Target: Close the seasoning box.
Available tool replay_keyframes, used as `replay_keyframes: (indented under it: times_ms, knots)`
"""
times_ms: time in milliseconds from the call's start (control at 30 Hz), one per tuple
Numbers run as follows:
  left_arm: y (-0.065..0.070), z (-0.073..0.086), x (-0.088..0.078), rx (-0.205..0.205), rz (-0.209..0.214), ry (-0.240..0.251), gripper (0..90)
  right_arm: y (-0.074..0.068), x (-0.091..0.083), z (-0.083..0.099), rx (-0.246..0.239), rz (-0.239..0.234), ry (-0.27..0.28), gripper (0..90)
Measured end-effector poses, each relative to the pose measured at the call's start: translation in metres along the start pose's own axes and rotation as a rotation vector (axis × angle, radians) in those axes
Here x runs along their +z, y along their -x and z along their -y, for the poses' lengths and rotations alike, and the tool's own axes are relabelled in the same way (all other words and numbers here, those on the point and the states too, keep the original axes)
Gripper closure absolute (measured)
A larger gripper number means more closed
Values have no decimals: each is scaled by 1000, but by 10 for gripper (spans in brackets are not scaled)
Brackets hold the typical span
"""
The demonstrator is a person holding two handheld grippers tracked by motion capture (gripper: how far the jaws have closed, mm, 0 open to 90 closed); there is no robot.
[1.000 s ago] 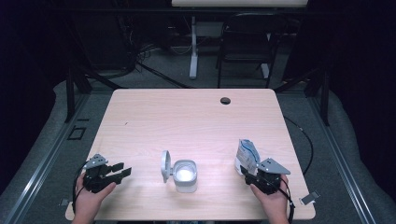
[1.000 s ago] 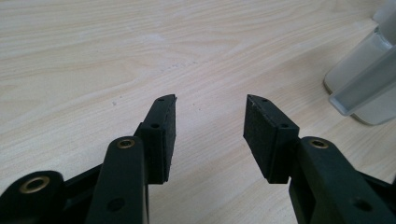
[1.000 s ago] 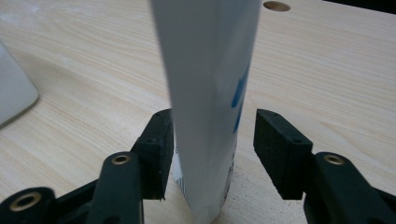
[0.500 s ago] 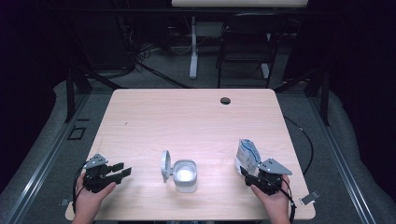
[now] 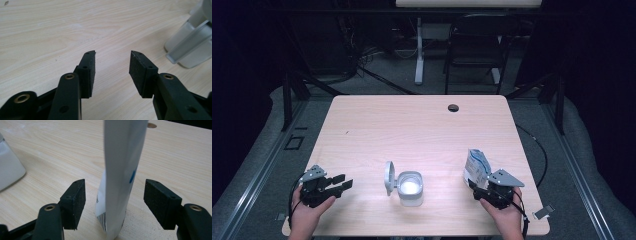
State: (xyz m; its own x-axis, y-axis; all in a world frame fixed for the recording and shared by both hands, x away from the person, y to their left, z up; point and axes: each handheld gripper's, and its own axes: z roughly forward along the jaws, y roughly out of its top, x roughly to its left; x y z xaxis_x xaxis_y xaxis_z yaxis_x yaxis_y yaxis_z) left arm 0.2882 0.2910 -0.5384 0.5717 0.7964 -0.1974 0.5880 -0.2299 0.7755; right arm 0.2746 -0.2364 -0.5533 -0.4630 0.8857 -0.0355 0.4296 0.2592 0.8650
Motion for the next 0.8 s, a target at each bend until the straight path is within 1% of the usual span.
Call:
replay_keyframes:
  times_ms: [67,133,200,267,300,367,400,433,467,500,567,600,633,700,767,800]
  knots:
    - [2,-1,1,8,3,2,582,0,-1,0,-4,-1,-6,337]
    - [4,-2,1,18,9,-7,588,0,-2,0,-4,-2,-8,335]
    - [6,-2,2,17,13,-6,601,1,-4,1,-2,0,-4,334]
    - [9,-3,1,21,20,-6,613,2,-6,0,1,5,-14,334]
    - [10,-4,1,23,24,-5,626,2,-6,0,5,2,-7,333]
    - [12,-5,0,27,35,-8,644,2,-7,0,2,3,-12,331]
    - [14,-6,0,29,38,-12,652,2,-7,-1,6,2,-14,330]
    - [16,-7,-1,31,37,-10,657,2,-7,-1,24,-7,-7,329]
    - [17,-9,-1,29,49,-6,669,3,-8,-2,33,-8,-10,326]
    - [19,-10,-2,24,59,5,686,3,-8,-3,46,-8,-5,325]
    - [23,-12,-4,44,66,3,725,4,-11,-3,53,-10,-6,323]
    - [25,-14,-4,53,64,-2,746,5,-12,-3,50,-11,-18,322]
    - [27,-14,-5,63,69,-2,766,5,-13,-2,51,-10,-21,323]
    - [31,-15,-5,76,67,-5,810,5,-14,-1,51,-12,-28,320]
    - [33,-16,-6,87,80,-14,861,4,-15,0,38,-12,-40,319]
    - [34,-17,-6,92,84,-8,896,3,-15,0,42,-16,-45,317]
